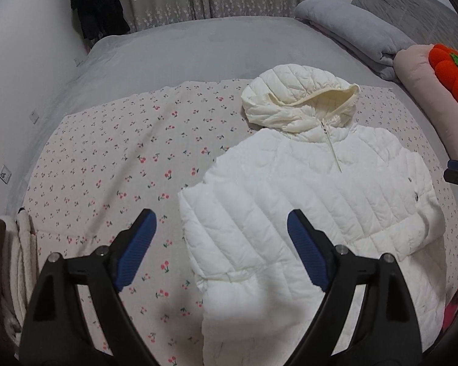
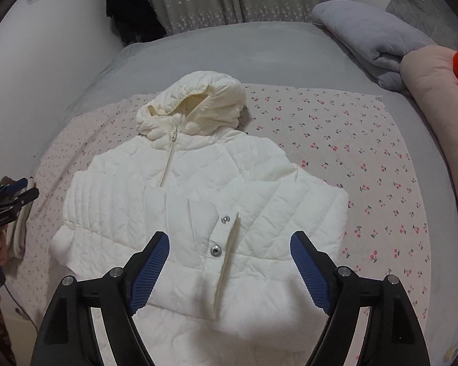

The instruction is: Fold large clothes

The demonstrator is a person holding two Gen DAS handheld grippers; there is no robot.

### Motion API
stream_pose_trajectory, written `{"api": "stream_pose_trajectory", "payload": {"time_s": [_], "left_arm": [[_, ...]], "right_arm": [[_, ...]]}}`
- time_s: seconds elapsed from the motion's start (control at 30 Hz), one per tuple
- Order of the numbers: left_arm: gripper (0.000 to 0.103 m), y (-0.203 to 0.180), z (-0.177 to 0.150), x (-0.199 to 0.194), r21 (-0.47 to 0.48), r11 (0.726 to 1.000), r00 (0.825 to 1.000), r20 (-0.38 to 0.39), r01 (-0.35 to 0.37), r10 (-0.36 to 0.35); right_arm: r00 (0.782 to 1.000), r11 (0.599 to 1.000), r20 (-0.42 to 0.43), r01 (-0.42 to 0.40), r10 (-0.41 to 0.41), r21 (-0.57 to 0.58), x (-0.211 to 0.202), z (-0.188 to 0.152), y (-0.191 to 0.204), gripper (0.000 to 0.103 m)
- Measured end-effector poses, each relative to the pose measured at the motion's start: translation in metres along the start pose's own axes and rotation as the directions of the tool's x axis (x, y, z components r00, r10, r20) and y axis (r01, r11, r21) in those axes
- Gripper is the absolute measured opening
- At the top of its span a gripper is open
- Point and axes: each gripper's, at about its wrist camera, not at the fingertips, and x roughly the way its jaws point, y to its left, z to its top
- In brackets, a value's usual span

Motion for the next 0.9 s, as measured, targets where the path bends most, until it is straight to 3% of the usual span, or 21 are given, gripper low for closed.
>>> {"api": "stream_pose_trajectory", "payload": {"time_s": [0.2, 0.3, 0.57, 0.7, 0.8, 0.83, 0.9], "left_arm": [[0.088, 0.003, 0.046, 0.057, 0.019, 1.000, 0.999, -0.041, -0.016, 0.017], [0.088, 0.009, 0.069, 0.091, -0.009, 1.000, 0.997, -0.073, 0.013, -0.014], [0.088, 0.012, 0.134, 0.175, -0.101, 0.989, 0.993, -0.040, 0.105, -0.109], [0.088, 0.000, 0.154, 0.217, -0.155, 0.966, 0.974, -0.062, 0.208, -0.220], [0.088, -0.006, 0.160, 0.245, -0.207, 0.948, 0.962, -0.073, 0.243, -0.262], [0.086, -0.007, 0.161, 0.254, -0.236, 0.936, 0.956, -0.075, 0.260, -0.284], [0.062, -0.007, 0.159, 0.267, -0.301, 0.904, 0.939, -0.066, 0.304, -0.337]], "right_arm": [[0.998, 0.997, -0.022, 0.065, -0.066, -0.047, 0.034, 0.050, -0.006, 0.084], [0.996, 0.996, -0.038, 0.075, -0.077, -0.048, 0.060, 0.077, -0.011, 0.084], [1.000, 1.000, -0.030, -0.002, 0.003, 0.010, 0.125, 0.154, -0.014, 0.084], [1.000, 0.999, -0.012, -0.025, 0.025, 0.030, 0.154, 0.185, -0.018, 0.084], [0.997, 0.992, -0.001, -0.080, 0.081, 0.096, 0.177, 0.197, -0.032, 0.084], [0.995, 0.988, -0.003, -0.096, 0.097, 0.123, 0.184, 0.199, -0.037, 0.084], [0.993, 0.978, -0.019, -0.111, 0.117, 0.176, 0.203, 0.198, -0.046, 0.084]]}}
